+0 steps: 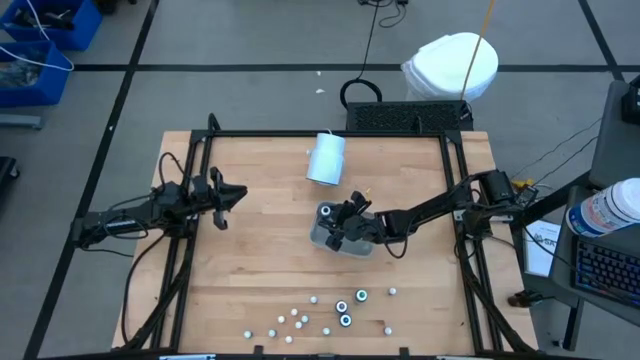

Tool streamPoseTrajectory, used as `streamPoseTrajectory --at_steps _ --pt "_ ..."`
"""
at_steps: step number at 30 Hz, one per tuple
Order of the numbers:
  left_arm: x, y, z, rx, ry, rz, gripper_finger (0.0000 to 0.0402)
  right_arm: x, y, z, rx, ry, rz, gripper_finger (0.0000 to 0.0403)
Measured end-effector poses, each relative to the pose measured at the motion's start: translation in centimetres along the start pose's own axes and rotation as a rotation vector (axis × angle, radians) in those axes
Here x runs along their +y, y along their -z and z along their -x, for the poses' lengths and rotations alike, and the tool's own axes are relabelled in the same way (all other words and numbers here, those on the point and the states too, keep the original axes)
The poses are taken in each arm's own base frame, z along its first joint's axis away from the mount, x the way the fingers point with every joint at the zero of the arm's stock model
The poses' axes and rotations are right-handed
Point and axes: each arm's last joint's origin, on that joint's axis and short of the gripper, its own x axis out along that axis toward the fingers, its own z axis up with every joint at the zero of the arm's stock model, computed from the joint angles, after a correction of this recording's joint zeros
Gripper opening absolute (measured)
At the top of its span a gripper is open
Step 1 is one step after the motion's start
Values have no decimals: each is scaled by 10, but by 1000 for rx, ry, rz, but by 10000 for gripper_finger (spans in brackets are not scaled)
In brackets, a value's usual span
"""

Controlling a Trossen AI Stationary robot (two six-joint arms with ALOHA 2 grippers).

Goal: Pick & Place food coloring
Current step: Put the large black food coloring bottle into the gray bin, then adjust the gray bin

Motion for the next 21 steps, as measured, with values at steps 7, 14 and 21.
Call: streamPoseTrajectory --at_steps 7,14,21 --pt "0 0 0 2 -2 -1 60 -3 -17 14 -44 -15 -5 186" --pt "3 12 -1 123 -64 12 60 -8 -35 43 -44 -38 28 179" --pt "1 19 -11 199 3 16 7 -9 -43 94 4 -57 96 106"
